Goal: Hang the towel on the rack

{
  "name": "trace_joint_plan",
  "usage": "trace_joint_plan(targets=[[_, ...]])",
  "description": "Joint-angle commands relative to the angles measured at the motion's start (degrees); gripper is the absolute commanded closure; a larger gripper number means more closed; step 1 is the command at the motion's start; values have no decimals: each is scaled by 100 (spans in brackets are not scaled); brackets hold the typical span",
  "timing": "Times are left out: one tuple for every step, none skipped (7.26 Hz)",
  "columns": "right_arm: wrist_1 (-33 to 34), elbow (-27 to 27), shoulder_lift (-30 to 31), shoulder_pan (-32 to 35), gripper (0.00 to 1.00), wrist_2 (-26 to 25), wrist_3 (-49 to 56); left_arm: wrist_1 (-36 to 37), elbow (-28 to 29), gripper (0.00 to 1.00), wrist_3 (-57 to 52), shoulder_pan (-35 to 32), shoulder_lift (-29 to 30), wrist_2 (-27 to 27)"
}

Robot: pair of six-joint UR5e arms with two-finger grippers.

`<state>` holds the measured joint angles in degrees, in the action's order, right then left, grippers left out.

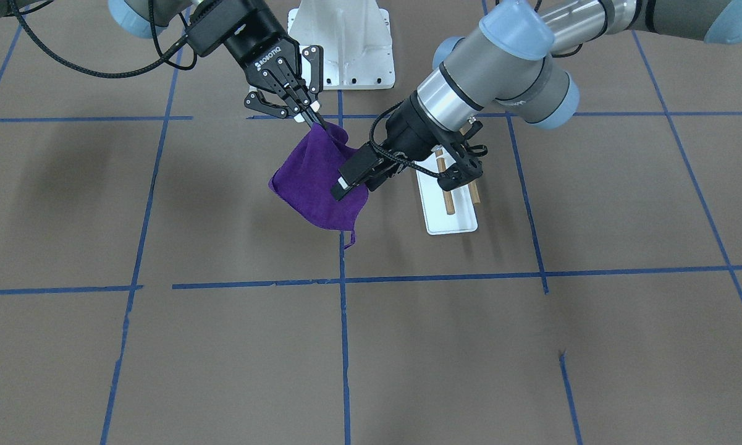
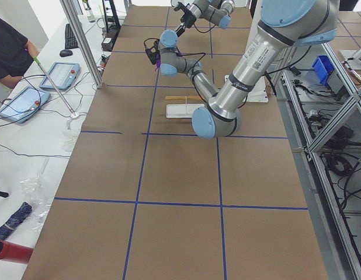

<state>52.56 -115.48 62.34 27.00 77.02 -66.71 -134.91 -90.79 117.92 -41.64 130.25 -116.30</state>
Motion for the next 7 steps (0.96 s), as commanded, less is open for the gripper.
trace_joint_plan(targets=[[0,-1,-3,-2,100,-29,0,0,0,14,3,7,0,-7],[0,-1,-3,-2,100,-47,0,0,0,19,12,15,0,-7],[0,-1,-3,-11,100,-47,0,0,0,47,20,16,0,-7],[0,-1,-12,-11,100,-47,0,9,-17,81,12,16,0,-7],[0,-1,-3,-11,100,-47,0,9,-35,100,20,7,0,-7],[0,-1,-3,-11,100,-47,0,-9,-44,100,29,-2,-8,-7],[0,-9,-12,-11,100,-47,0,-18,-52,100,29,-2,-17,-15]])
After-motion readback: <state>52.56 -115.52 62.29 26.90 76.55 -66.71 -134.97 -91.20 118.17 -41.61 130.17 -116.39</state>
